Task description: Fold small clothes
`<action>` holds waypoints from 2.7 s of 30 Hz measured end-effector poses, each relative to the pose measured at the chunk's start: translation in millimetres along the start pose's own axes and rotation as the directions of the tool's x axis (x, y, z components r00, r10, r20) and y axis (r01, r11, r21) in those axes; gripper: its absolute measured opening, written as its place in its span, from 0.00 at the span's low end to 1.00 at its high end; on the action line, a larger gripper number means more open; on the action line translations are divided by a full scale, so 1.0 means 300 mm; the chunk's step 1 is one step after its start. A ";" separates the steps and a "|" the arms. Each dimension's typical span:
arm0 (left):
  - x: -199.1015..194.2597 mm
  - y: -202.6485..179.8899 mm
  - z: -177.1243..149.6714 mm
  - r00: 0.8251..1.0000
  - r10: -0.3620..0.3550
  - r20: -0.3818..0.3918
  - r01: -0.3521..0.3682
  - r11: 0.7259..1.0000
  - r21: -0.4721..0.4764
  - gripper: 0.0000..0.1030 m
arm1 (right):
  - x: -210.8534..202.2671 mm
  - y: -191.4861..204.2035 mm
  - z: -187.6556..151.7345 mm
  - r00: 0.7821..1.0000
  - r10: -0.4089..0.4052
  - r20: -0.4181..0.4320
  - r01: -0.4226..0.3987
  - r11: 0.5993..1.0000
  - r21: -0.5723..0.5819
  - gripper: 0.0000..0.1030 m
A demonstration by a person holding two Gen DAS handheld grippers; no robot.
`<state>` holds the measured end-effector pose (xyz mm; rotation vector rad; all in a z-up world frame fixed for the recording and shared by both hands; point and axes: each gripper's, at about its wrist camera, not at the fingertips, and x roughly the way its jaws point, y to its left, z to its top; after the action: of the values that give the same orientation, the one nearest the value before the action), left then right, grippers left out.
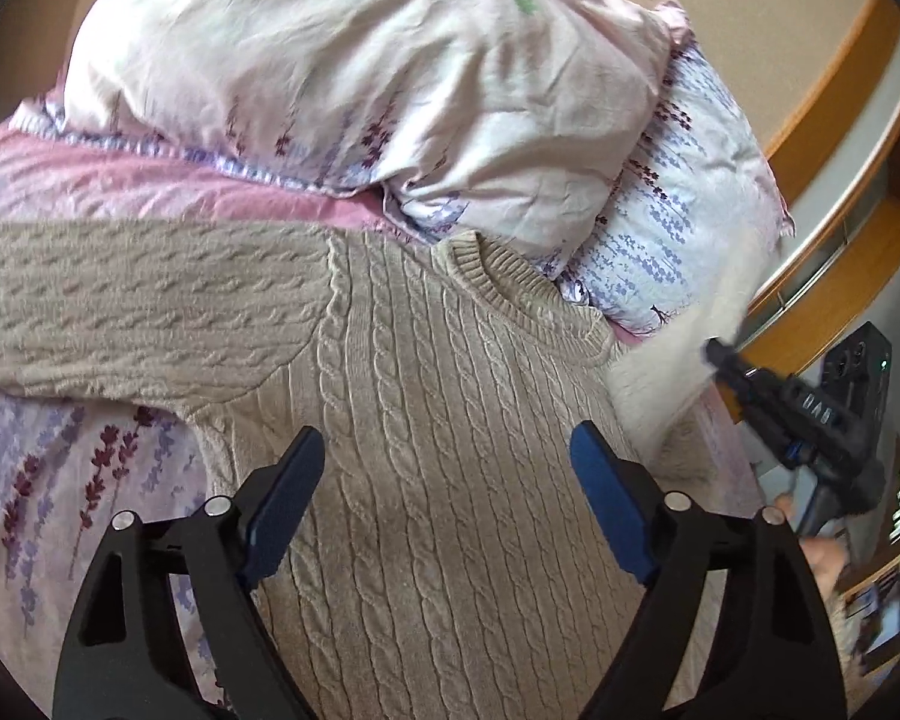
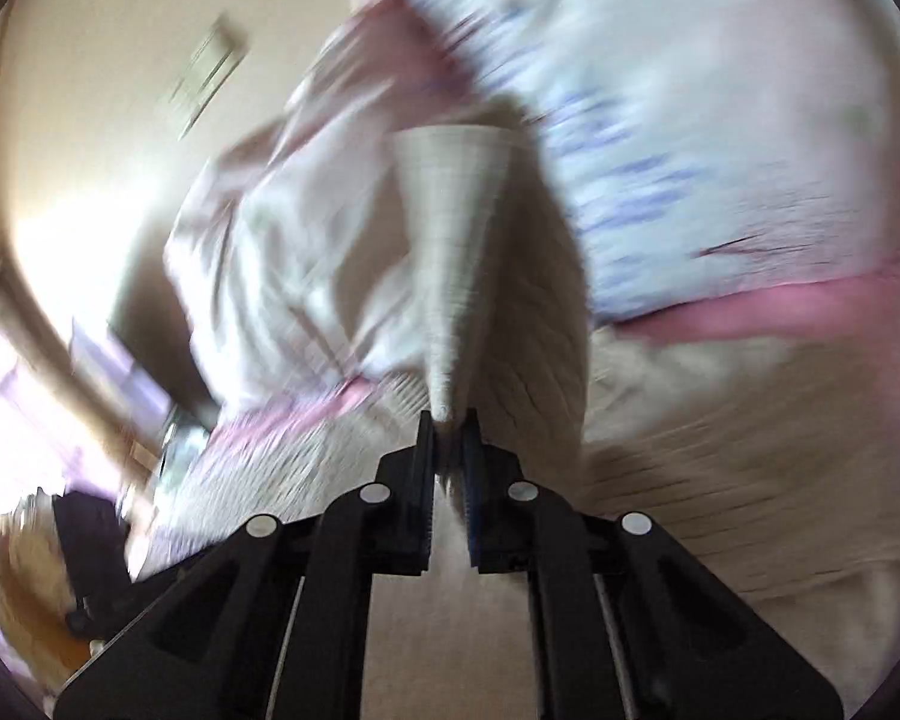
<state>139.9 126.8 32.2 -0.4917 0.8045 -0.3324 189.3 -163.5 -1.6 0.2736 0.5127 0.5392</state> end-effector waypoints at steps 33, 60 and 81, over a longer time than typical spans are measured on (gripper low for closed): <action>0.274 0.060 0.062 0.994 0.028 -0.106 -0.059 0.950 -0.305 0.08 | -0.344 -0.662 -0.195 0.973 -0.228 0.034 0.144 0.715 0.684 0.38; -0.160 0.259 0.074 0.967 0.256 0.001 -0.252 0.951 -0.178 0.43 | 0.020 -0.034 -0.060 0.911 -0.386 -0.144 0.384 0.922 -0.042 0.46; -0.320 0.694 0.031 0.932 0.353 0.078 -0.210 0.702 -0.680 0.22 | 0.021 -0.009 -0.089 0.929 -0.316 -0.194 0.321 0.947 -0.005 0.71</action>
<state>104.8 348.3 -16.4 -1.0433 0.7701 0.3214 180.9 -159.2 -27.5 0.1590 0.7378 0.2415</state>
